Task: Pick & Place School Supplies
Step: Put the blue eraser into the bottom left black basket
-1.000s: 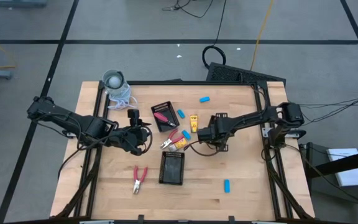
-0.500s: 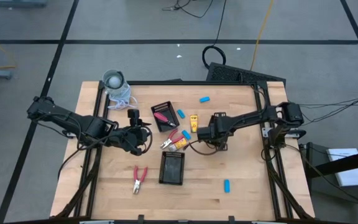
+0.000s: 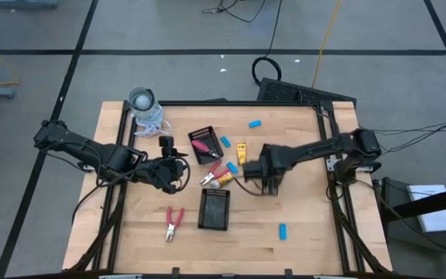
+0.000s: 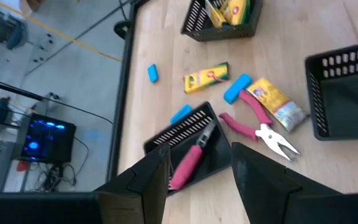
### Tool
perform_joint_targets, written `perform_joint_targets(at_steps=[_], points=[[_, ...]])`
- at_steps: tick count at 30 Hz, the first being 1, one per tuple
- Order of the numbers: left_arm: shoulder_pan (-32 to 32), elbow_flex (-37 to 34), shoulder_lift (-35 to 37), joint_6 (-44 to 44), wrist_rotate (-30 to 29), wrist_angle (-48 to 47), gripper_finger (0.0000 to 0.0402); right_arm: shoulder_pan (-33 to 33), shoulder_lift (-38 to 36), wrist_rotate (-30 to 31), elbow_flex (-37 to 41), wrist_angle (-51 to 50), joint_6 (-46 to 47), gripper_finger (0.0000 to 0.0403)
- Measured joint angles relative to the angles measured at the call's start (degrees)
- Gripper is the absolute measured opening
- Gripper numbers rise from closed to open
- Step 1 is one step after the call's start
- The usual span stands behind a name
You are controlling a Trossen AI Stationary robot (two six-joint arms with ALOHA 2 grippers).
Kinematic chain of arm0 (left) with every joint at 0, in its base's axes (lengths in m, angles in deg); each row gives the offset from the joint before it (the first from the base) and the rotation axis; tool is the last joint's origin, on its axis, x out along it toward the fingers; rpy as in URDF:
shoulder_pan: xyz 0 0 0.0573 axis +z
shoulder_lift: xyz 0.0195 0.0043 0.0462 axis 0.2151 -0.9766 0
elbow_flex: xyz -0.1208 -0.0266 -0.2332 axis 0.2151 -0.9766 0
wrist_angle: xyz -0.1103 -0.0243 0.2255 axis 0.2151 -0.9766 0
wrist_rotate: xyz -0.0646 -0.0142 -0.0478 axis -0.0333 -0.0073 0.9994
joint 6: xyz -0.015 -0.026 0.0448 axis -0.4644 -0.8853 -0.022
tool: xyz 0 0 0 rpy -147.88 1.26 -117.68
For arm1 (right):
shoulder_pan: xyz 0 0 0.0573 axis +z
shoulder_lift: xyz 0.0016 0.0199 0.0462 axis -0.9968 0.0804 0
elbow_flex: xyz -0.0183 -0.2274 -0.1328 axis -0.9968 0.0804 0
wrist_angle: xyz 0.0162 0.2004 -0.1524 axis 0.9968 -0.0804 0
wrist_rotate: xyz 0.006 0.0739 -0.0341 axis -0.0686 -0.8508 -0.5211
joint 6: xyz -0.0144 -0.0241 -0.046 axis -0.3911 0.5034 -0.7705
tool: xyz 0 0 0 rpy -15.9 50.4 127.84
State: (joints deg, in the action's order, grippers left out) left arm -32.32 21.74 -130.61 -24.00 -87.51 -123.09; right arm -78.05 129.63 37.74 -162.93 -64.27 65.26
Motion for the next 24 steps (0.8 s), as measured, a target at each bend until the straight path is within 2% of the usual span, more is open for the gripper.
perform_joint_targets(at_steps=[3, 6, 12, 18, 24], points=[[0.0, -0.08, 0.0, -2.24, 1.38, -1.53, 0.0177, 4.76, -0.77, -6.72, -0.09, 3.83, 3.05, 0.0226], [-0.21, -2.1, 0.04, -4.92, 2.04, -1.06, 0.0177, 9.9, -1.04, -10.17, -0.09, 7.85, 8.42, 0.0225], [-1.11, -8.74, 0.0, -10.42, 4.7, 3.02, 0.0177, 18.92, -1.13, -13.28, -0.09, 8.47, 21.1, 0.0228], [-2.75, -13.8, 0.0, -12.15, 6.48, 12.17, 0.0177, 25.71, -1.16, -17.03, 0.03, 8.73, 31.04, 0.0228], [-4.01, -17.19, 0.0, -12.41, 7.46, 20.22, 0.0177, 28.75, -1.16, -19.68, 6.15, 20.99, 39.98, 0.0228]])
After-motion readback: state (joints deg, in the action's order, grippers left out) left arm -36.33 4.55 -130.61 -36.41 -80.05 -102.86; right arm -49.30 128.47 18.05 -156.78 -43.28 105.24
